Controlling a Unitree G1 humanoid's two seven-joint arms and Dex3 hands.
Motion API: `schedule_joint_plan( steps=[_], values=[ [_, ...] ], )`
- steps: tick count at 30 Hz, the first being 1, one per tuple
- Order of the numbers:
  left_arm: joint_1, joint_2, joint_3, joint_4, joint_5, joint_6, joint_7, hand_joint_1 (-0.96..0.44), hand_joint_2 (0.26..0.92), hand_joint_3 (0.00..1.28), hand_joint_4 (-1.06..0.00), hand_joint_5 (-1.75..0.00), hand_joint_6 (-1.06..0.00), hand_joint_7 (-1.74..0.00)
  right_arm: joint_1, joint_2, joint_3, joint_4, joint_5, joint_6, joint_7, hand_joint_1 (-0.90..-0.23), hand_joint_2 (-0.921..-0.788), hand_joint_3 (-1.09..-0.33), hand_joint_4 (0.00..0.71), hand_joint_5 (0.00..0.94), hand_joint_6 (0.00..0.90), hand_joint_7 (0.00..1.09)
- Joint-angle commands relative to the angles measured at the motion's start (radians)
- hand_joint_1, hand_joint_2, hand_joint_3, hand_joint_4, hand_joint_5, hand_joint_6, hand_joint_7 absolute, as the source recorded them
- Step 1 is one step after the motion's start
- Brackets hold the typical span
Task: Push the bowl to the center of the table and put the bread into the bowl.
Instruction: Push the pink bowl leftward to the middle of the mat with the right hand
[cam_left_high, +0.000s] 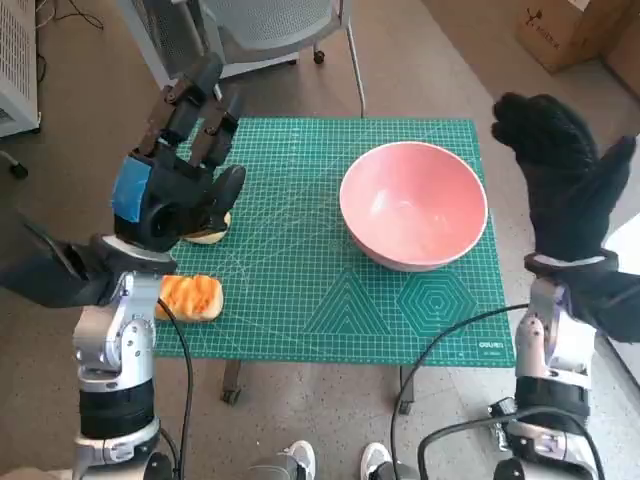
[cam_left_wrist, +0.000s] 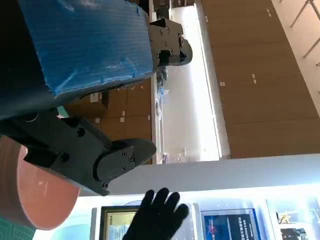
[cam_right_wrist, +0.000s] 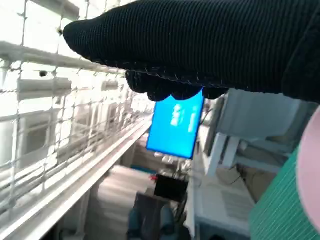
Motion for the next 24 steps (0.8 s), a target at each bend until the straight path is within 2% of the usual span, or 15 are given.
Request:
schedule_joint_plan(
  steps=[1,5,13,18,24],
  values=[
    [0.005,-0.005,0.002,-0.001,-0.005,-0.014,-0.005,-0.3,0.713,0.76,0.0,0.0,0.0,-0.39,-0.053,-0.027,-0.03,0.161,-0.029,-0.033,-0.051,-0.636,-0.921,-0.615,0.222,0.0,0.377,0.0],
    [0.003,-0.008,0.003,0.001,-0.007,-0.011,-0.003,-0.3,0.712,0.77,0.0,0.0,0.0,-0.39,-0.099,-0.043,-0.041,0.291,-0.046,-0.053,-0.081,-0.625,-0.921,-0.623,0.219,0.0,0.376,0.0],
    [0.008,-0.018,0.002,-0.007,-0.006,-0.008,0.003,-0.31,0.711,0.77,0.0,0.0,0.0,-0.38,-0.16,-0.069,-0.035,0.5,-0.096,-0.067,-0.148,-0.548,-0.921,-0.731,0.165,0.0,0.334,0.0],
    [0.01,-0.022,0.004,-0.011,-0.006,-0.004,0.007,-0.32,0.712,0.76,0.0,0.0,0.0,-0.38,-0.177,-0.074,-0.027,0.605,-0.123,-0.034,-0.178,-0.535,-0.921,-0.764,0.137,0.0,0.299,0.0],
    [0.015,-0.024,0.005,-0.014,-0.006,-0.006,0.011,-0.32,0.714,0.75,0.0,0.0,0.0,-0.37,-0.176,-0.077,-0.02,0.677,-0.145,0.027,-0.193,-0.537,-0.921,-0.78,0.123,0.0,0.279,0.0]
  ],
)
